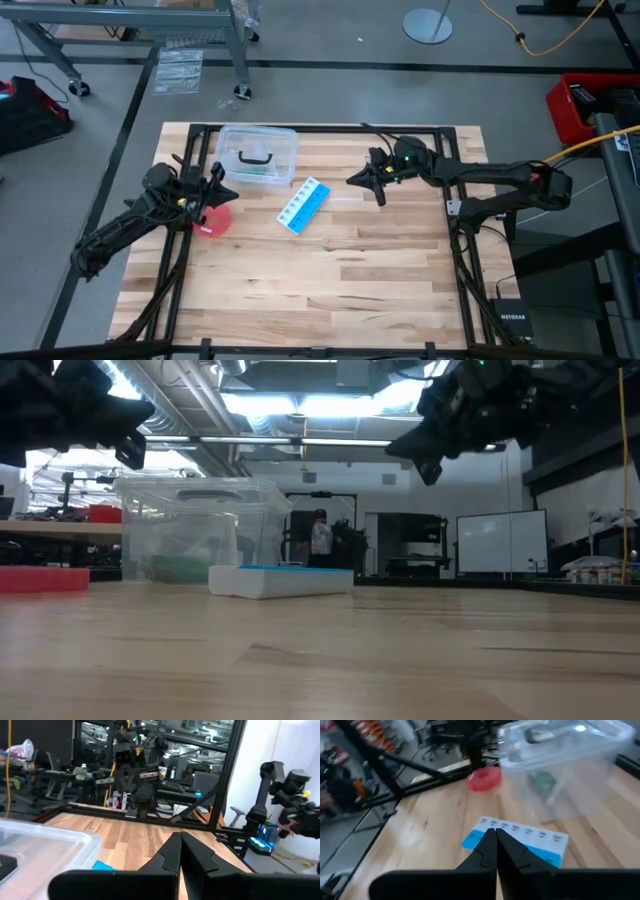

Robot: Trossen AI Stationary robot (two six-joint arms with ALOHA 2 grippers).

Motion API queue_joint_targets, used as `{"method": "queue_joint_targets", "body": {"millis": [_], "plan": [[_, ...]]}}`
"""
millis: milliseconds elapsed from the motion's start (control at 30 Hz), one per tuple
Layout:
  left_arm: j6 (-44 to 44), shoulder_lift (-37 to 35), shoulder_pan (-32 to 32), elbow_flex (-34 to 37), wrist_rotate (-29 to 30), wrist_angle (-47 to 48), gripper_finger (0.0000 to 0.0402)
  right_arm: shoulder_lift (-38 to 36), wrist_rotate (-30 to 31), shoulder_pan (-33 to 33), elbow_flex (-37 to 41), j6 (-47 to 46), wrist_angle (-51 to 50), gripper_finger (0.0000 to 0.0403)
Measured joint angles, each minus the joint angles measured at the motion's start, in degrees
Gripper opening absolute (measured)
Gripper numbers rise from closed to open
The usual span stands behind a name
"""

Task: Roll bandage
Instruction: Return to Home Position

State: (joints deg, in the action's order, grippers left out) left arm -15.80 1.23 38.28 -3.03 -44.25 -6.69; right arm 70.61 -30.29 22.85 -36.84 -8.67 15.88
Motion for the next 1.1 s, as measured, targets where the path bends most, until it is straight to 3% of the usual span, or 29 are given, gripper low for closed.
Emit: {"method": "queue_joint_targets", "body": {"millis": [167,467,667,900,1100], "plan": [[1.4,0.0,-1.7,0.0,2.0,0.0,0.0000,0.0,3.3,0.0,5.4,-3.1,4.9,0.0001],[1.3,0.0,-4.6,0.0,5.5,0.0,0.0000,-2.6,-0.1,0.0,12.3,-9.3,12.0,0.0001],[1.5,0.0,-6.2,0.0,7.5,0.1,0.0000,-14.0,-4.2,0.0,16.5,-10.5,12.7,0.0001],[2.7,0.0,-6.9,0.0,7.7,0.0,0.0000,-30.2,4.1,0.0,25.3,-10.4,10.7,0.0001],[2.7,0.0,-6.9,0.0,9.6,0.0,0.0000,-37.9,7.3,0.0,31.0,-10.2,10.3,0.0001]]}}
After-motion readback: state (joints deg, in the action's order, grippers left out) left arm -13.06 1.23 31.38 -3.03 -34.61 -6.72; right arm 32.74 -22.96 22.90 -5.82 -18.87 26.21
